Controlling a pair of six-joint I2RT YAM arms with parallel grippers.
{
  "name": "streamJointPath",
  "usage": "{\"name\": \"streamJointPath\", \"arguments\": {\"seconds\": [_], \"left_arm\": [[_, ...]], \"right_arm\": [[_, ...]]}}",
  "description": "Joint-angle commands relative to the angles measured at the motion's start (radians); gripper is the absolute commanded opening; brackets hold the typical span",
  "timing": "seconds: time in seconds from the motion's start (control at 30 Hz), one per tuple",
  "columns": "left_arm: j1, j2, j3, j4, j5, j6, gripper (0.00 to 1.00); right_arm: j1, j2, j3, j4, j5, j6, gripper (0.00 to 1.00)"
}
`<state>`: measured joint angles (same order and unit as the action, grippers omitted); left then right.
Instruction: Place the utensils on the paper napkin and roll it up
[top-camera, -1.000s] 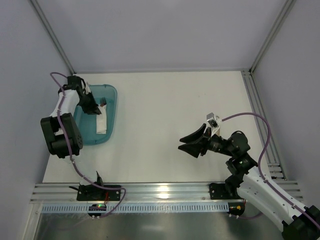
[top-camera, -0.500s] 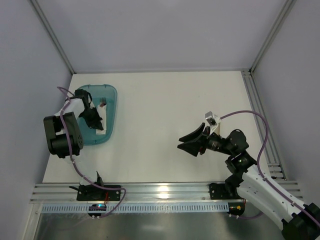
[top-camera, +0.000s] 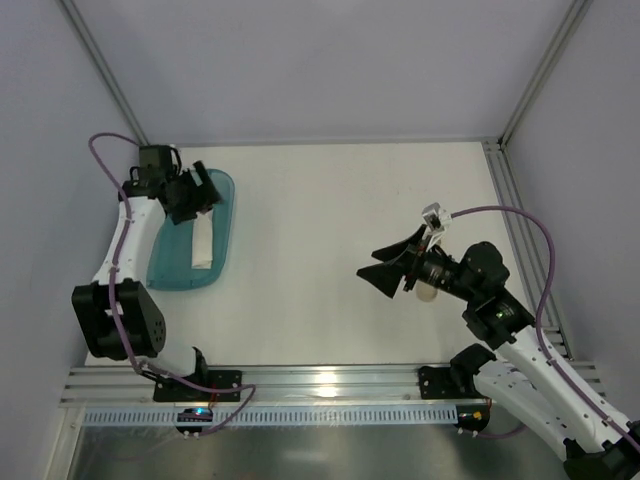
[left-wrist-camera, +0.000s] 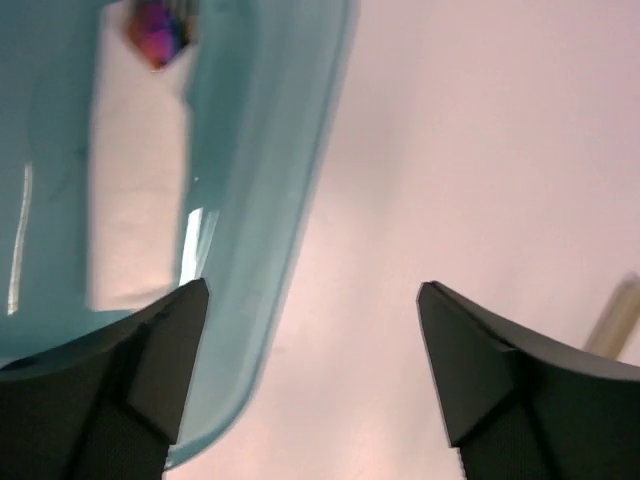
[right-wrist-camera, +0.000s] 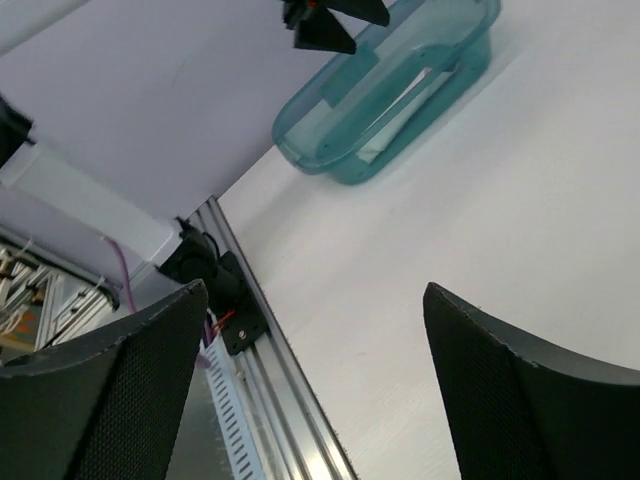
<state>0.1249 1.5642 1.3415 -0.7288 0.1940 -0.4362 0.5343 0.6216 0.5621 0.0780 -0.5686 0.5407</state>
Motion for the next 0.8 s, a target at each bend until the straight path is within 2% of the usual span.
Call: {"name": "streamJointPath", "arguments": {"seconds": [0.0, 0.07, 0.1, 0.2, 0.3, 0.43, 0.53, 0.77], "left_arm": [[-0.152, -0.107, 0.025, 0.034, 0.050, -0.027, 0.99], [-0.296, -0.182, -0.004, 0.066, 0.035, -0.041, 1.00], [-0.344, -0.208, -0.037, 0.080, 0.019, -0.051, 0.99], [-0.583, -0.346, -0.126, 0.146, -0.039, -0.068, 1.00], [-0.694, -0.485, -0.227, 0.233, -0.051, -0.113, 0.99], [-0.740, -0.641, -0.359, 0.299, 0.044, -0.133, 1.00], [-0.748, -0.722, -0.421, 0.304, 0.079, -0.153, 1.00], [-0.748, -0.831, -0.463, 0.316, 0.084, -0.161, 1.00]], "right_arm": [[-0.002, -0.013, 0.131, -0.233, 0.206, -0.050, 0.89], [-0.005, -0.007, 0.174, -0.361, 0.281, -0.065, 0.96], [-0.002, -0.005, 0.208, -0.397, 0.352, -0.061, 0.97], [-0.003, -0.016, 0.263, -0.512, 0.403, -0.045, 1.00], [-0.002, -0.039, 0.307, -0.602, 0.488, -0.012, 1.00], [-0.002, -0.063, 0.321, -0.664, 0.541, 0.005, 1.00], [-0.003, -0.080, 0.291, -0.643, 0.530, 0.007, 1.00], [-0.002, -0.094, 0.268, -0.627, 0.538, 0.007, 1.00]]}}
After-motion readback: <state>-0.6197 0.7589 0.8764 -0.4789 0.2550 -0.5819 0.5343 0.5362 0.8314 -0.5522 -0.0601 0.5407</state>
